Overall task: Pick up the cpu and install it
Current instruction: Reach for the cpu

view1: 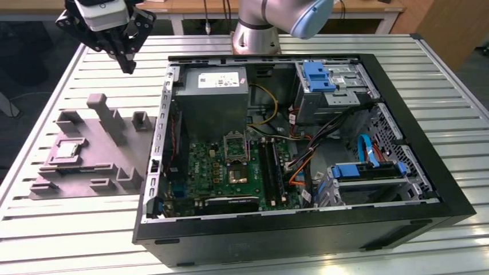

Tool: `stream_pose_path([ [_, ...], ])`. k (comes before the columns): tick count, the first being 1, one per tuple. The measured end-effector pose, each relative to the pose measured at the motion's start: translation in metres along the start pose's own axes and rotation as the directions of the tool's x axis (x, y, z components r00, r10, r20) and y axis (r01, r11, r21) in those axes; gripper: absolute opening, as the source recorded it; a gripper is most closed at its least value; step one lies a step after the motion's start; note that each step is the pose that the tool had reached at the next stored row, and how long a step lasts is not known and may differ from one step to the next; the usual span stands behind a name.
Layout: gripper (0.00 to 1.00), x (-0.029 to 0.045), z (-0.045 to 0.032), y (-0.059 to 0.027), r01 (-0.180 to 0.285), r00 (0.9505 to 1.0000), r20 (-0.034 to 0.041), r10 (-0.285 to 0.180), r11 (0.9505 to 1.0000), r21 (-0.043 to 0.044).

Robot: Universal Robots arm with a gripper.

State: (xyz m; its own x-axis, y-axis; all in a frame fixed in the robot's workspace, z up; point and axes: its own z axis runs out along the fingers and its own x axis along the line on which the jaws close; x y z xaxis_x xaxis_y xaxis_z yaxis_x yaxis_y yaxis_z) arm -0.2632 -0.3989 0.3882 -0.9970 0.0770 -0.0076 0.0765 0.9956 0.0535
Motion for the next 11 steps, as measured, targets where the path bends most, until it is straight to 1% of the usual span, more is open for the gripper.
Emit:
stream_pose_path([
  [11,0.11,0.0053,0.0001,-0.0004,0.000,1.0000,0.0000,0.000,1.0000,-0.0001],
])
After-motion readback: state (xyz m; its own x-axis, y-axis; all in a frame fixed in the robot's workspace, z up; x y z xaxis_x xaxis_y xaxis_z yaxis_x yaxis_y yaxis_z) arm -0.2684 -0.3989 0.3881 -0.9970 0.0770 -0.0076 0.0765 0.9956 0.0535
